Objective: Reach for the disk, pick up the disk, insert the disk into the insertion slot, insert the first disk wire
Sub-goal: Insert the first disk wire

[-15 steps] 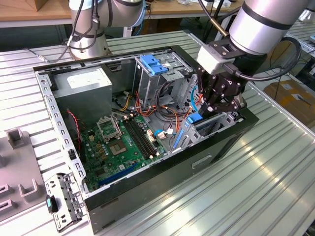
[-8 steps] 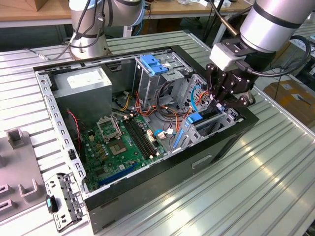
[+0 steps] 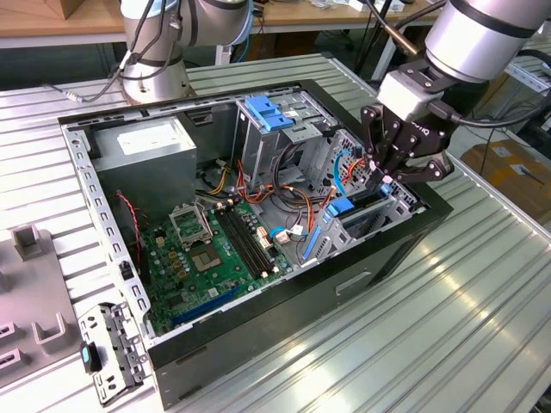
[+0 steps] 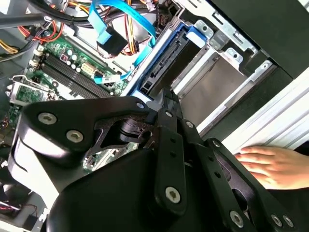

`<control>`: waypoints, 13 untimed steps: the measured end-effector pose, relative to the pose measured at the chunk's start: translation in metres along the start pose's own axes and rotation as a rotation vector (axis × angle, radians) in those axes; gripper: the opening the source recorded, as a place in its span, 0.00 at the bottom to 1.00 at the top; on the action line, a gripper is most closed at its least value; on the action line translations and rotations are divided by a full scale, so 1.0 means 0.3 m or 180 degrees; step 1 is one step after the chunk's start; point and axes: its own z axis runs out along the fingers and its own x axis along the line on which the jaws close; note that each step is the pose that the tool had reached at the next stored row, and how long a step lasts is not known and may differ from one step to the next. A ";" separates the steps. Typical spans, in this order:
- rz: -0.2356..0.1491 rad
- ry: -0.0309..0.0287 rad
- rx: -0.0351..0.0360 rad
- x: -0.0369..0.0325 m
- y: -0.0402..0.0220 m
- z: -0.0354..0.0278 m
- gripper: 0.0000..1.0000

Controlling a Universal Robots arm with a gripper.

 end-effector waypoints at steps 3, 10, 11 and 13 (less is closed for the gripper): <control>-0.0028 0.0000 -0.0003 0.002 -0.019 -0.001 0.11; -0.0059 -0.0002 -0.0020 0.005 -0.101 -0.002 0.11; -0.0078 -0.0001 -0.0022 0.005 -0.102 -0.003 0.11; -0.0145 -0.0002 -0.0029 0.005 -0.103 -0.008 0.11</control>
